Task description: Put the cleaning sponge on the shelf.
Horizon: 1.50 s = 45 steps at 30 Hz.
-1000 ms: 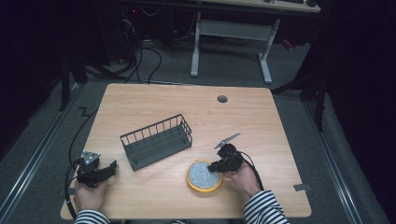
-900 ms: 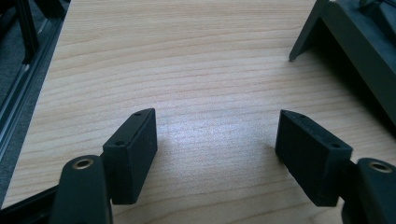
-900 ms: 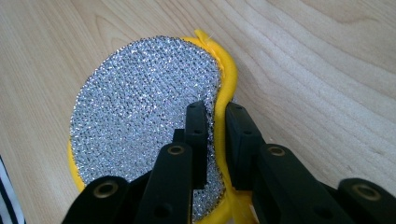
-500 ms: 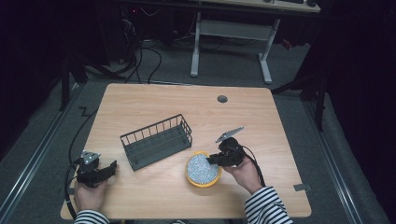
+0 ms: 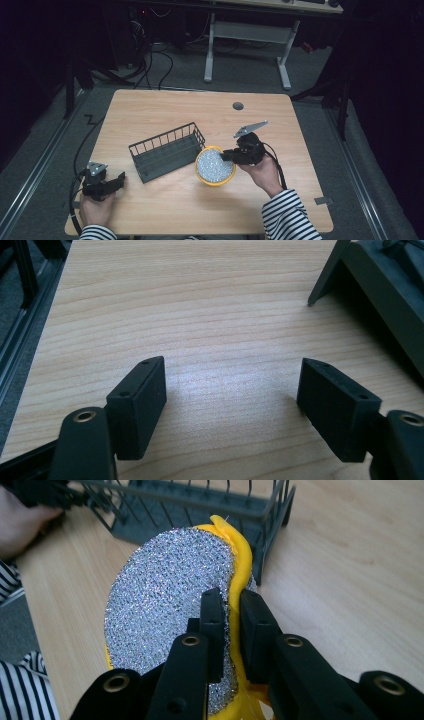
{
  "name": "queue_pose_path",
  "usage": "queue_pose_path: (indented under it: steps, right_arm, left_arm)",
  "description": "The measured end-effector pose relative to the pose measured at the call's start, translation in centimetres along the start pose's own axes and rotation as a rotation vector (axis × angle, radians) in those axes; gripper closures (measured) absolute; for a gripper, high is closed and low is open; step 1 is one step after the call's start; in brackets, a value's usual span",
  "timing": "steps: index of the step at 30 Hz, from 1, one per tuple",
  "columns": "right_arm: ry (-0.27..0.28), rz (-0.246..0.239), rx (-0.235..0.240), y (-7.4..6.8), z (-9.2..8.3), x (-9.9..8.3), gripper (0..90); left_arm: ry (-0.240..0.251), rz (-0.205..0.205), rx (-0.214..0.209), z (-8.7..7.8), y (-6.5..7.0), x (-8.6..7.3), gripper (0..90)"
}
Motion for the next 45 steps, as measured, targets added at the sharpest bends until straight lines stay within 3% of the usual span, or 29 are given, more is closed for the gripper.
queue_pose_path:
  steps: [10, 21, 31, 45]
  right_arm:
    - [0.076, -0.024, 0.001, 0.4, -1.2, 4.0, 82.1]
    - [0.130, -0.028, -0.022, 0.9, 0.1, 8.6, 82.1]
    - [0.105, -0.017, -0.028, 0.8, 3.8, 11.6, 82.0]
    - [0.075, 0.002, -0.009, 1.3, 8.2, 12.4, 81.8]
  left_arm:
    - [-0.001, 0.003, 0.001, 0.0, 0.0, 0.0, 28.2]
    - [-0.001, 0.009, -0.002, 0.0, 0.1, 0.0, 28.3]
    - [0.000, 0.011, -0.006, 0.0, 0.1, 0.0, 28.2]
    - [0.001, 0.010, -0.006, 0.0, 0.1, 0.0, 28.2]
Point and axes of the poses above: each handheld gripper's, and its own axes: z roughly forward along the jaws, x roughly out of its top, y roughly to its right, the point moved 4 cm from there along z, roughly forward along the jaws, and after that the axes turned 1 degree about y, right-handed, at the moved point
